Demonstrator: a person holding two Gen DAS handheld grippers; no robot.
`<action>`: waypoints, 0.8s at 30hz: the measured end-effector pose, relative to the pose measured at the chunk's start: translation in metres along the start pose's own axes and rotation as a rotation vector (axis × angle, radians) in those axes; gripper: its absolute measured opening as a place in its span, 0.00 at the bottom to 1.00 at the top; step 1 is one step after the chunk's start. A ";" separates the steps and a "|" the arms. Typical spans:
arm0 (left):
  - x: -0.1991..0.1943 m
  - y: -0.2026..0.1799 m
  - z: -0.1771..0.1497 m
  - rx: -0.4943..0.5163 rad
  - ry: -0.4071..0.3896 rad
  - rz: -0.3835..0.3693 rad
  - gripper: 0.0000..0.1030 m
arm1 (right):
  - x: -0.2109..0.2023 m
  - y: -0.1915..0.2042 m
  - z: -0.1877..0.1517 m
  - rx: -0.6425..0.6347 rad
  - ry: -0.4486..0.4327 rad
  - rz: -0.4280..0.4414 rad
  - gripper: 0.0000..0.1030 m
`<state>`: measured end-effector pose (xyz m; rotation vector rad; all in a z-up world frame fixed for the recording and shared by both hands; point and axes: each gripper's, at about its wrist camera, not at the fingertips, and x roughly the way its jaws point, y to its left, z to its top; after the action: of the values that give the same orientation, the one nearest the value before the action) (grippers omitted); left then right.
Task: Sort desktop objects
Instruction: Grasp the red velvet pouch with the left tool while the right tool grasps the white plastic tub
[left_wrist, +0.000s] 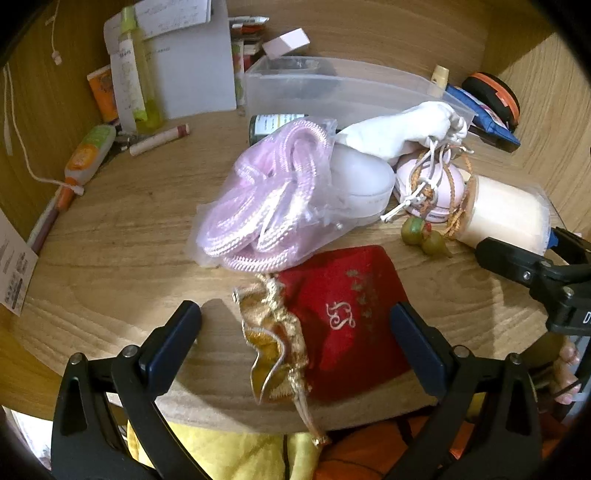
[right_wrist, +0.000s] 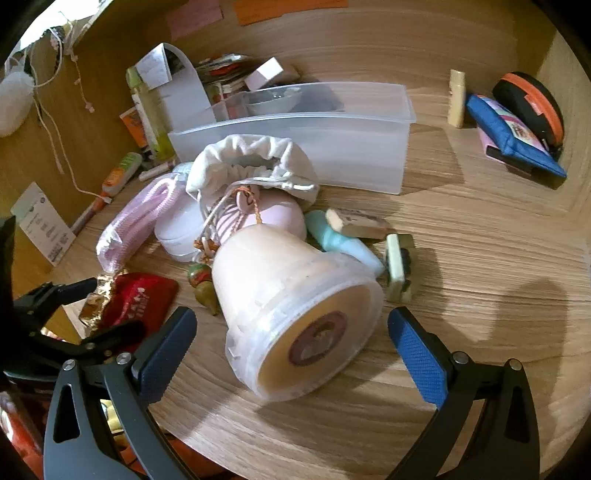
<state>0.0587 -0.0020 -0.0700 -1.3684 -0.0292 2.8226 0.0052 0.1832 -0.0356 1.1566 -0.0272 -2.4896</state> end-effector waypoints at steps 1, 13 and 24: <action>0.000 -0.001 0.000 0.003 -0.011 -0.001 1.00 | 0.000 0.000 0.000 -0.004 -0.003 0.003 0.89; -0.009 -0.017 -0.001 0.102 -0.080 -0.075 0.39 | -0.011 -0.003 -0.006 -0.014 -0.039 0.012 0.67; -0.030 -0.025 0.006 0.110 -0.133 -0.149 0.22 | -0.042 -0.006 0.003 -0.014 -0.138 0.002 0.58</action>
<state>0.0725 0.0228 -0.0419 -1.1071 0.0226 2.7408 0.0255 0.2039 -0.0041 0.9773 -0.0490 -2.5597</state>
